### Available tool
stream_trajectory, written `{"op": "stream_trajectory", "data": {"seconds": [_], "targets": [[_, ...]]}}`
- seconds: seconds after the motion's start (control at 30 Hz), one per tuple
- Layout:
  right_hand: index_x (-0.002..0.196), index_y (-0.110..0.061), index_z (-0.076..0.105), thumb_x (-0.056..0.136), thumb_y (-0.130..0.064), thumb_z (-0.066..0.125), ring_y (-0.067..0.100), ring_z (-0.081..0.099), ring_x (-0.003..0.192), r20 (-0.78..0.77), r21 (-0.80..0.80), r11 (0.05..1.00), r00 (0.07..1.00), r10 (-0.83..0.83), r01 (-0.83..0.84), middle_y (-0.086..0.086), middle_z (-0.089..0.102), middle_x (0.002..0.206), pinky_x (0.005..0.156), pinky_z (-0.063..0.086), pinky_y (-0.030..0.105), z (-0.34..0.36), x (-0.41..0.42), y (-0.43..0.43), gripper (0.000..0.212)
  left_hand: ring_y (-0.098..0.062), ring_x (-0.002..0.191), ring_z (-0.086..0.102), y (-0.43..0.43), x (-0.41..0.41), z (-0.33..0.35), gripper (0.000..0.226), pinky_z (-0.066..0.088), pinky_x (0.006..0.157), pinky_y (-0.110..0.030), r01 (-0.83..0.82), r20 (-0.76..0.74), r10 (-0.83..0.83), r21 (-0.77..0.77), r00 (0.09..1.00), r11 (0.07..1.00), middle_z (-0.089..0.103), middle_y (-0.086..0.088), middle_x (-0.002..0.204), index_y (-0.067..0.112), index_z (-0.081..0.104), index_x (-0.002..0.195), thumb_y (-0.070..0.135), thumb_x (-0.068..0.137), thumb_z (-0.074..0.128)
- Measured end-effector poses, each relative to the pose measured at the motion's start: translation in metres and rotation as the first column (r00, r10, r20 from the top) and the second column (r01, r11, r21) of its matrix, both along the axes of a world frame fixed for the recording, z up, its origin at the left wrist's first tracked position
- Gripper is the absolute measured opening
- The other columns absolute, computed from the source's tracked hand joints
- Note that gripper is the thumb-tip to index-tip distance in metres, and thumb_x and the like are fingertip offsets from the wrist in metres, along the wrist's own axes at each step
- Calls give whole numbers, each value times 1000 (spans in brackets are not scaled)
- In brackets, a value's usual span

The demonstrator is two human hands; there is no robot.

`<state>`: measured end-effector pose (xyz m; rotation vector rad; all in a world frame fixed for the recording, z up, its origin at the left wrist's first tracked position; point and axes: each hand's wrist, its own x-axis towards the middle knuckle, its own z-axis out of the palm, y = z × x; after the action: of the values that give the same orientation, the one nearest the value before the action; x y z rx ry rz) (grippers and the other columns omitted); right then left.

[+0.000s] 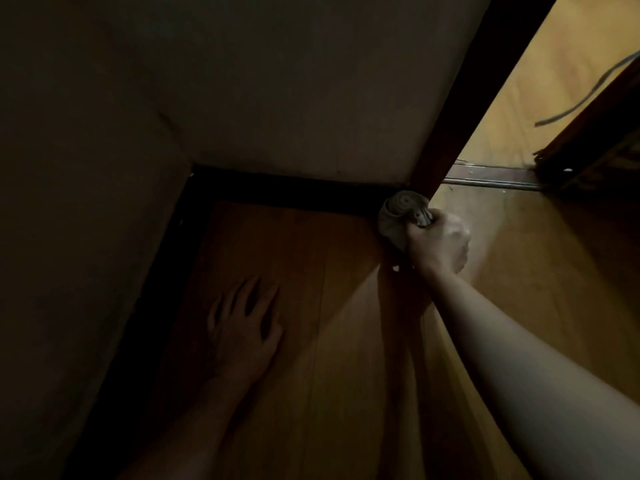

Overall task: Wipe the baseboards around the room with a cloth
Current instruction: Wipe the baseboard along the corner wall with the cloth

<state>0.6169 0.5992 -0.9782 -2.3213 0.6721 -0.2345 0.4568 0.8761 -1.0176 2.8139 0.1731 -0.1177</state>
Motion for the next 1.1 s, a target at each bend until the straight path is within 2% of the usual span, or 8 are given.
{"op": "stream_trajectory", "data": {"seconds": [0.17, 0.27, 0.4, 0.5, 0.7, 0.87, 1.0, 1.1], "targets": [[92, -30, 70, 83, -37, 70, 13, 63, 79, 54, 347, 927, 990, 130, -140, -15, 63, 74, 67, 48, 30, 3, -18, -3, 12, -28, 141, 37, -8, 2, 20, 72, 19, 118, -52, 39, -16, -39, 19, 999, 999, 41, -3, 156, 30, 47, 149, 61, 87, 26], [81, -30, 71, 80, -31, 77, 21, 71, 86, 120, 658, 726, 980, 162, -200, -5, 74, 82, 76, 60, 42, 9, -28, 21, 6, -28, 137, 45, -20, 9, 42, 65, 29, 116, -53, 42, 82, -48, 68, 995, 997, 52, -5, 148, 24, 58, 141, 54, 88, 36], [97, -34, 72, 59, -65, 83, 22, 71, 99, 82, 839, 507, 966, 243, -199, -5, 75, 103, 88, 56, 52, 23, -32, 53, 51, -27, 134, 49, -33, 20, 70, 60, 37, 111, -54, -13, 190, 3, 50, 982, 999, 55, -4, 144, 22, 60, 138, 50, 87, 46], [111, -23, 70, 56, -57, 90, 26, 70, 103, 61, 941, 314, 974, 217, -129, 2, 74, 109, 93, 54, 54, 40, -37, 73, 68, -26, 129, 51, -35, 25, 99, 58, 41, 107, -53, -73, 204, 66, 28, 977, 997, 56, -3, 142, 23, 60, 138, 48, 86, 53], [94, -34, 77, 54, -63, 88, 21, 73, 94, 81, 907, 386, 969, 232, -168, -4, 76, 100, 85, 58, 52, 146, -36, 81, 51, -26, 128, 54, -43, 23, 210, 58, 43, 106, -53, -137, 227, 126, 32, 966, 990, 59, -5, 139, 20, 63, 135, 49, 86, 54], [98, -25, 75, 52, -63, 88, 18, 73, 91, 78, 901, 398, 967, 243, -173, -7, 76, 98, 73, 61, 39, 288, -40, 73, 60, -27, 126, 55, -53, 20, 347, 56, 46, 102, -53, -168, 255, 153, 41, 955, 985, 61, -3, 137, 21, 65, 133, 51, 86, 54], [100, -23, 73, 51, -67, 83, 21, 72, 91, 29, 888, 438, 967, 251, -141, -3, 75, 97, 83, 58, 53, 424, -46, 66, 66, -27, 125, 55, -62, 23, 483, 57, 46, 101, -51, -180, 232, 161, 65, 959, 982, 61, -1, 137, 24, 64, 134, 52, 85, 54], [90, -20, 73, 54, -60, 80, 25, 72, 87, 44, 883, 447, 974, 221, -141, 5, 74, 91, 76, 60, 50, 534, -52, 65, 54, -26, 124, 56, -66, 28, 591, 58, 47, 98, -46, -187, 220, 173, 44, 960, 981, 61, 0, 136, 25, 62, 135, 53, 85, 55]]}}
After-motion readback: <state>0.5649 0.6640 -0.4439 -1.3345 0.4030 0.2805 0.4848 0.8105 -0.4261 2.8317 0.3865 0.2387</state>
